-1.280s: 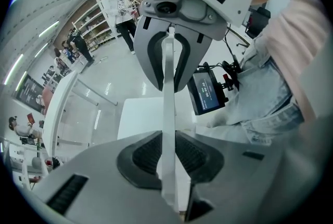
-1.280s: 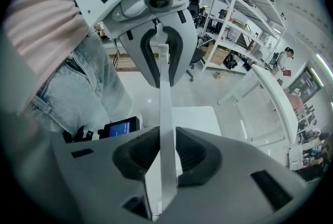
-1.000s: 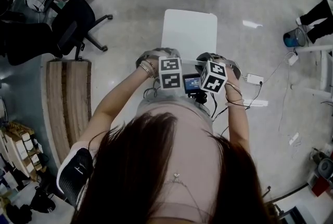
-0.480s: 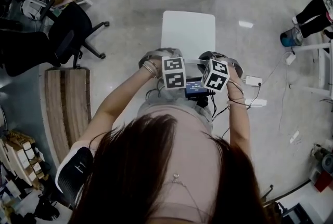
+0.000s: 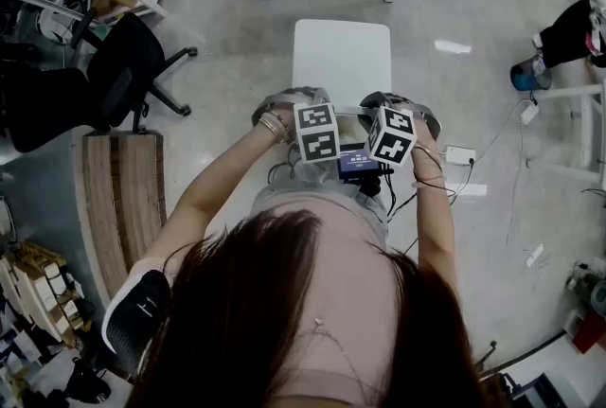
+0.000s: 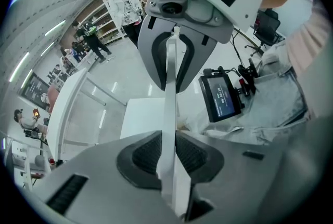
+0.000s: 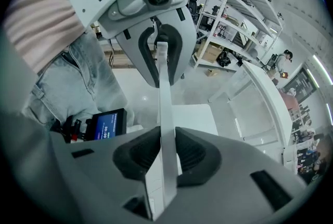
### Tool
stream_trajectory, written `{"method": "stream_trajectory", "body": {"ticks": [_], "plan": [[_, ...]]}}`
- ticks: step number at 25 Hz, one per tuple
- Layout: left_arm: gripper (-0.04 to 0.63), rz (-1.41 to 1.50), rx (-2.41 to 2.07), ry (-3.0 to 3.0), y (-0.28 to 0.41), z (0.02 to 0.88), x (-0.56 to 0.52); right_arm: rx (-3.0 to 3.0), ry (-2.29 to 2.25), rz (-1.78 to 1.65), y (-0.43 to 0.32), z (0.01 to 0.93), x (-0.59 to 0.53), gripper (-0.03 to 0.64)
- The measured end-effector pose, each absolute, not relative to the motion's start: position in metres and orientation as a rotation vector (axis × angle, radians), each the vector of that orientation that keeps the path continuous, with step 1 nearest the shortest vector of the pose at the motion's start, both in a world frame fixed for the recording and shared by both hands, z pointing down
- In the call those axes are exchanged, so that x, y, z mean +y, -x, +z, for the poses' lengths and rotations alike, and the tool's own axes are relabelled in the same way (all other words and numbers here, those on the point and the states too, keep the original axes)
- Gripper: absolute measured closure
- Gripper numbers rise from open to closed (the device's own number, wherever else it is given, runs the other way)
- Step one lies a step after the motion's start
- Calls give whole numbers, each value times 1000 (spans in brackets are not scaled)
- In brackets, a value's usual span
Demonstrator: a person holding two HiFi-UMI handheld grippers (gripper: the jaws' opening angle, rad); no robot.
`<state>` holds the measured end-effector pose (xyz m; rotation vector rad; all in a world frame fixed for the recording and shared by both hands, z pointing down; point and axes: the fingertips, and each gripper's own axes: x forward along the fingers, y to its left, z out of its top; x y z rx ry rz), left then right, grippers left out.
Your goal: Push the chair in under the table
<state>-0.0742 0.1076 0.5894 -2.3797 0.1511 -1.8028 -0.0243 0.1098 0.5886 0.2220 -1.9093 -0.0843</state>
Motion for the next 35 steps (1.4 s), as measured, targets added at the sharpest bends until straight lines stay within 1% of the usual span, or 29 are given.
{"method": "stream_trajectory", "body": {"ticks": [35], "plan": [[502,-1913,339,2399,22,591,-36,-1994,-113,-129,-27,588,-35,522]]}}
